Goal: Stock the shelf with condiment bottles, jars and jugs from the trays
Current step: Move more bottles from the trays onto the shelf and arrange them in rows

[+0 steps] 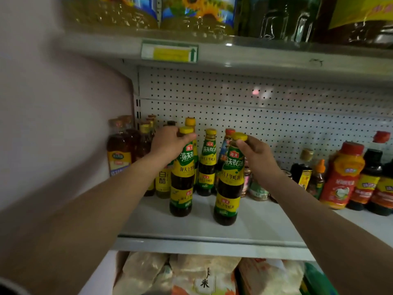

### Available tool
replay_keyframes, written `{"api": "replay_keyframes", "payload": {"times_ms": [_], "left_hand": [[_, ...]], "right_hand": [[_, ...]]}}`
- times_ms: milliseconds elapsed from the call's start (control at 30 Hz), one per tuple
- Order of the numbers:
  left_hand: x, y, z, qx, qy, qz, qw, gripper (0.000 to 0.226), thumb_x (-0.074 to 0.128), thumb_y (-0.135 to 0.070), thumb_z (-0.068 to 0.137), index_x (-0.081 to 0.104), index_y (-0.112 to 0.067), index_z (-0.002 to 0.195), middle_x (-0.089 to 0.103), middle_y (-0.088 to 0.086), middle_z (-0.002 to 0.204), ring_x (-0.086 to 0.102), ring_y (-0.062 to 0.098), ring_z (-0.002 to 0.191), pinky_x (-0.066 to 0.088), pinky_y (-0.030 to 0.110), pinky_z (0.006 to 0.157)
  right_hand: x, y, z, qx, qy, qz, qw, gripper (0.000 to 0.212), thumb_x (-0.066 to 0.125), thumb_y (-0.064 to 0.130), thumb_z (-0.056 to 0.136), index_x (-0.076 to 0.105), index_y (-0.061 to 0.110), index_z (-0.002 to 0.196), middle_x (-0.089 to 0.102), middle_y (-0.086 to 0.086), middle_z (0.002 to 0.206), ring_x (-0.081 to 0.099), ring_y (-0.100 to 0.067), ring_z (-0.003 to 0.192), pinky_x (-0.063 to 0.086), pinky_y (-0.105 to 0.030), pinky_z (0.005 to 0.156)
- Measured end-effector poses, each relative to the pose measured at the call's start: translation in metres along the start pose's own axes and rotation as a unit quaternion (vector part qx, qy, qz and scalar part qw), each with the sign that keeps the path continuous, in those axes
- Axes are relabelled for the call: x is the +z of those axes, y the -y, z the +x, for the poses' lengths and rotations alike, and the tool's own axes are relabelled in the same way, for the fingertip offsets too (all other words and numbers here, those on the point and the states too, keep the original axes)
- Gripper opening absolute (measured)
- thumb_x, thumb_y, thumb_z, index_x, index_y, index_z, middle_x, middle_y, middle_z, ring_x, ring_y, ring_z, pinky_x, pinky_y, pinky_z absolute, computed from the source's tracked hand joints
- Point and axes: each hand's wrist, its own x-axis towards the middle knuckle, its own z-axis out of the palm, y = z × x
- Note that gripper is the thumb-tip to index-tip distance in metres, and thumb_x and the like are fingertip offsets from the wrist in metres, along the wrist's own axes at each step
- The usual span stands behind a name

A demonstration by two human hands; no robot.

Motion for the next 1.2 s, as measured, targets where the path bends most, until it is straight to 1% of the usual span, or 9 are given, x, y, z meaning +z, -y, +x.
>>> {"api": "replay_keyframes", "payload": {"times_ms": [200, 400, 500, 633, 733, 867, 933, 1000, 1200], "left_hand": [[0.01, 0.012, 0.02, 0.008, 0.02, -0.004, 1.0, 0.042, 0.068, -0.052, 0.087, 0.07, -0.013, 0.099, 0.072, 0.003, 0.1, 0.068, 0.018, 0.092, 0.057, 0.042, 0.085], [0.009, 0.02, 0.031, 0.012, 0.094, -0.041, 0.995, 0.043, 0.065, -0.049, 0.089, 0.066, -0.017, 0.118, 0.07, -0.002, 0.112, 0.065, 0.012, 0.101, 0.053, 0.03, 0.086], [0.008, 0.021, 0.034, 0.011, 0.113, -0.047, 0.992, 0.036, 0.063, -0.044, 0.092, 0.065, -0.022, 0.12, 0.069, -0.005, 0.112, 0.064, 0.007, 0.102, 0.048, 0.021, 0.077], [0.009, 0.016, 0.033, -0.007, 0.113, -0.051, 0.992, 0.034, 0.064, -0.042, 0.093, 0.06, -0.022, 0.12, 0.068, -0.006, 0.111, 0.064, 0.009, 0.101, 0.049, 0.026, 0.079], [0.007, 0.011, 0.033, -0.018, 0.105, -0.033, 0.994, 0.033, 0.065, -0.04, 0.092, 0.055, -0.022, 0.117, 0.064, -0.007, 0.107, 0.061, 0.008, 0.098, 0.048, 0.027, 0.074], [0.004, 0.005, 0.036, -0.047, 0.116, -0.027, 0.992, 0.035, 0.068, -0.039, 0.09, 0.056, -0.024, 0.119, 0.063, 0.001, 0.12, 0.06, 0.02, 0.111, 0.051, 0.045, 0.096], [0.002, 0.002, 0.035, -0.06, 0.117, -0.022, 0.991, 0.036, 0.069, -0.04, 0.089, 0.057, -0.025, 0.119, 0.061, 0.001, 0.122, 0.059, 0.022, 0.113, 0.051, 0.05, 0.097], [0.003, 0.0, 0.035, -0.061, 0.114, -0.025, 0.991, 0.036, 0.068, -0.038, 0.09, 0.058, -0.024, 0.12, 0.062, 0.001, 0.12, 0.059, 0.023, 0.112, 0.051, 0.051, 0.097], [0.005, -0.004, 0.033, -0.076, 0.133, -0.053, 0.987, 0.04, 0.065, -0.029, 0.094, 0.055, -0.019, 0.131, 0.058, 0.005, 0.128, 0.058, 0.023, 0.114, 0.053, 0.042, 0.094]], "right_hand": [[0.003, -0.008, 0.004, -0.022, 0.026, -0.013, 0.999, 0.026, 0.049, 0.025, 0.104, 0.062, 0.012, 0.123, 0.074, 0.004, 0.11, 0.071, -0.007, 0.097, 0.056, -0.019, 0.07], [0.003, -0.024, -0.001, -0.038, 0.033, -0.009, 0.999, 0.017, 0.05, 0.027, 0.103, 0.06, 0.021, 0.115, 0.07, 0.002, 0.105, 0.069, -0.01, 0.099, 0.059, -0.027, 0.081], [0.004, -0.053, -0.02, -0.008, 0.059, 0.03, 0.998, 0.031, 0.057, 0.029, 0.097, 0.057, 0.02, 0.126, 0.071, 0.005, 0.112, 0.068, -0.008, 0.106, 0.059, -0.027, 0.085], [0.004, -0.115, -0.054, 0.05, 0.082, 0.026, 0.995, 0.052, 0.074, 0.036, 0.086, 0.055, 0.026, 0.134, 0.069, 0.011, 0.12, 0.063, -0.008, 0.113, 0.053, -0.027, 0.085], [0.005, -0.149, -0.067, 0.076, 0.088, 0.002, 0.993, 0.052, 0.079, 0.034, 0.082, 0.057, 0.04, 0.129, 0.069, 0.008, 0.12, 0.064, -0.011, 0.112, 0.056, -0.04, 0.091], [0.003, -0.153, -0.068, 0.078, 0.09, -0.019, 0.993, 0.052, 0.08, 0.051, 0.071, 0.059, 0.049, 0.118, 0.069, 0.012, 0.115, 0.066, -0.009, 0.106, 0.057, -0.036, 0.086], [0.003, -0.153, -0.067, 0.082, 0.096, -0.019, 0.992, 0.055, 0.078, 0.054, 0.068, 0.057, 0.048, 0.118, 0.068, 0.012, 0.115, 0.066, -0.007, 0.104, 0.057, -0.032, 0.083], [0.003, -0.155, -0.067, 0.082, 0.098, -0.027, 0.991, 0.058, 0.077, 0.054, 0.068, 0.057, 0.044, 0.122, 0.068, 0.011, 0.115, 0.065, -0.003, 0.102, 0.057, -0.028, 0.082], [0.003, -0.16, -0.066, 0.092, 0.1, -0.017, 0.991, 0.063, 0.078, 0.055, 0.068, 0.058, 0.042, 0.126, 0.068, 0.013, 0.116, 0.067, -0.011, 0.103, 0.058, -0.037, 0.086]]}}
